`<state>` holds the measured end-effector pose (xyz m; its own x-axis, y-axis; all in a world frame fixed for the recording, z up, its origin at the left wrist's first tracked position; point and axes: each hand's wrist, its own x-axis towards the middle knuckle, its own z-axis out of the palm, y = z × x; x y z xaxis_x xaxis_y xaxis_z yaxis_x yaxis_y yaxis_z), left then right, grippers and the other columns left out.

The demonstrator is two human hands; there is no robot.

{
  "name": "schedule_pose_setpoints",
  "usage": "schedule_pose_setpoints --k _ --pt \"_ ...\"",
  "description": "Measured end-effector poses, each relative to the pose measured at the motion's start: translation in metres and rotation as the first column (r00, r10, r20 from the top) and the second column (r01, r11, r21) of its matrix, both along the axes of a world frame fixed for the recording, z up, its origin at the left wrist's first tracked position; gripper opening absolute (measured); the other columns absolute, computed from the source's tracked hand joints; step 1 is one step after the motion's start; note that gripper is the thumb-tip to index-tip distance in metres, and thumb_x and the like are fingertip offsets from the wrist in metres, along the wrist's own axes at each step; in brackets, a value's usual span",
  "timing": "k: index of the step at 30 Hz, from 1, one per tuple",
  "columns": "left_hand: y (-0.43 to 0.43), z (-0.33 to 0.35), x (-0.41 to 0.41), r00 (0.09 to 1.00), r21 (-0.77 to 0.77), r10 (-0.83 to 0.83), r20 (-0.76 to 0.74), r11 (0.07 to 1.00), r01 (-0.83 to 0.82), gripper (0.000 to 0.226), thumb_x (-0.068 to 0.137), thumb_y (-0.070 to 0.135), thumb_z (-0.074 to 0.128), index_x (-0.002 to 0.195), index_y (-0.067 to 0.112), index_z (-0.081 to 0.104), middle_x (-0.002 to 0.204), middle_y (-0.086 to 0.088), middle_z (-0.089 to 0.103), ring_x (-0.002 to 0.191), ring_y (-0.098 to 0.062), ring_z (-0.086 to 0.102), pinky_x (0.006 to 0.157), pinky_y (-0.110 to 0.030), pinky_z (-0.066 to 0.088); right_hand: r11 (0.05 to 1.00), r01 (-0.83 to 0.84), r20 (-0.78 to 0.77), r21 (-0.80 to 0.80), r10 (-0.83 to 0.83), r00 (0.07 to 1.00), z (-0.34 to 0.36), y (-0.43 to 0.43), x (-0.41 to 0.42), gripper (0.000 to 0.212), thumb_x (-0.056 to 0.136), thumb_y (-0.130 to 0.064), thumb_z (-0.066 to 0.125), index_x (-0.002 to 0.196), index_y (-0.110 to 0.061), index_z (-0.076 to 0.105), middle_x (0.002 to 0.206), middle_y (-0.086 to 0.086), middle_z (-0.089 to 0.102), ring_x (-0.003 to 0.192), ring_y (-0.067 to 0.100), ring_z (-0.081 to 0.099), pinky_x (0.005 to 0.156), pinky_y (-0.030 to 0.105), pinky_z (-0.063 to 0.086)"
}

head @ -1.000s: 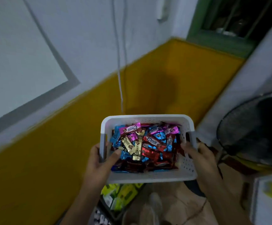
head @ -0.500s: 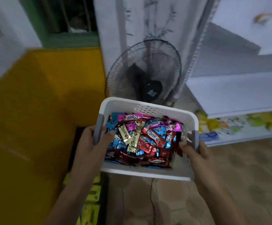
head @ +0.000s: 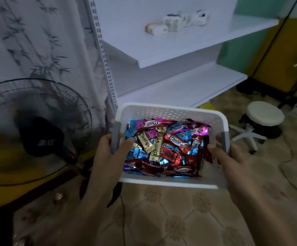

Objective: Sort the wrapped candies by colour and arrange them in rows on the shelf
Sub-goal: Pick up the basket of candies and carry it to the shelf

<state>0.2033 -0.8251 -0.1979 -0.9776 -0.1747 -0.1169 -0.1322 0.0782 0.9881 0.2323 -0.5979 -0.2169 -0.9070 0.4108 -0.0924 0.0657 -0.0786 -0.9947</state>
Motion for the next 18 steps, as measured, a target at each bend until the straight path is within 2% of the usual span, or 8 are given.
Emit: schedule_pose_setpoints --k 2,4,6,8,11,14,16,18 --pt "0.029 0.002 -0.02 0.999 0.01 -0.045 -0.003 0.999 0.045 0.058 0.058 0.062 0.065 0.102 0.024 0.057 0.106 -0.01 0.065 0.097 -0.028 0.066 0.085 -0.055 0.054 0.999 0.038 0.0 -0.02 -0.038 0.999 0.001 0.029 -0.012 0.022 0.09 -0.013 0.059 0.09 -0.035 0.061 0.079 -0.02 0.07 0.07 -0.005 0.066 0.066 0.023 0.048" --pt "0.054 0.0 -0.044 0.997 0.016 -0.076 0.002 0.997 0.076 0.04 0.073 0.049 0.067 0.102 0.022 0.057 0.104 -0.011 0.066 0.095 -0.029 0.067 0.081 -0.053 0.055 0.997 0.065 -0.003 -0.037 -0.065 0.998 0.001 0.051 -0.026 0.021 0.09 -0.015 0.06 0.092 -0.036 0.061 0.082 -0.018 0.071 0.074 -0.003 0.067 0.069 0.027 0.05" --pt "0.075 -0.007 -0.073 0.996 0.053 -0.095 0.006 0.994 0.094 0.024 0.084 0.033 0.065 0.103 0.021 0.057 0.102 -0.007 0.068 0.089 -0.023 0.069 0.071 -0.042 0.057 0.995 0.095 -0.01 -0.039 -0.095 0.995 -0.001 0.072 -0.045 0.022 0.089 -0.015 0.06 0.096 -0.036 0.061 0.087 -0.015 0.071 0.076 -0.001 0.067 0.07 0.026 0.051" --pt "0.096 -0.011 -0.104 0.994 0.062 -0.105 0.007 0.993 0.105 0.022 0.087 0.029 0.064 0.105 0.02 0.057 0.102 -0.006 0.068 0.089 -0.021 0.069 0.067 -0.036 0.055 0.993 0.113 -0.016 -0.031 -0.113 0.993 -0.003 0.093 -0.07 0.023 0.09 -0.013 0.059 0.097 -0.035 0.06 0.083 -0.017 0.071 0.072 -0.004 0.067 0.065 0.021 0.05" --pt "0.127 -0.02 -0.161 0.99 0.044 -0.138 0.005 0.99 0.137 0.023 0.087 0.033 0.064 0.106 0.022 0.057 0.104 -0.009 0.066 0.097 -0.029 0.066 0.082 -0.051 0.055 0.991 0.132 -0.011 -0.019 -0.133 0.991 -0.009 0.124 -0.117 0.022 0.09 -0.014 0.059 0.102 -0.033 0.061 0.086 -0.015 0.071 0.071 -0.004 0.066 0.061 0.018 0.049" --pt "0.16 -0.029 -0.223 0.981 0.029 -0.196 0.003 0.98 0.196 0.023 0.088 0.035 0.063 0.105 0.023 0.055 0.107 -0.012 0.064 0.099 -0.03 0.065 0.085 -0.055 0.053 0.988 0.156 0.001 -0.005 -0.156 0.988 -0.014 0.158 -0.171 0.02 0.091 -0.015 0.059 0.092 -0.035 0.059 0.071 -0.022 0.069 0.066 -0.008 0.065 0.055 0.015 0.048" --pt "0.184 -0.034 -0.262 0.97 0.038 -0.241 0.024 0.97 0.24 0.022 0.088 0.033 0.063 0.105 0.022 0.054 0.106 -0.012 0.065 0.094 -0.027 0.067 0.077 -0.048 0.058 0.983 0.186 0.027 0.009 -0.186 0.982 -0.016 0.183 -0.206 0.019 0.09 -0.016 0.06 0.092 -0.035 0.06 0.068 -0.023 0.069 0.065 -0.007 0.065 0.062 0.02 0.048" --pt "0.209 -0.038 -0.295 0.963 0.06 -0.264 0.057 0.964 0.261 0.019 0.088 0.028 0.063 0.104 0.02 0.054 0.101 -0.011 0.066 0.085 -0.021 0.07 0.064 -0.035 0.058 0.981 0.191 0.054 0.017 -0.192 0.98 -0.017 0.206 -0.237 0.016 0.09 -0.017 0.059 0.093 -0.033 0.061 0.073 -0.022 0.07 0.07 -0.004 0.067 0.066 0.024 0.049"
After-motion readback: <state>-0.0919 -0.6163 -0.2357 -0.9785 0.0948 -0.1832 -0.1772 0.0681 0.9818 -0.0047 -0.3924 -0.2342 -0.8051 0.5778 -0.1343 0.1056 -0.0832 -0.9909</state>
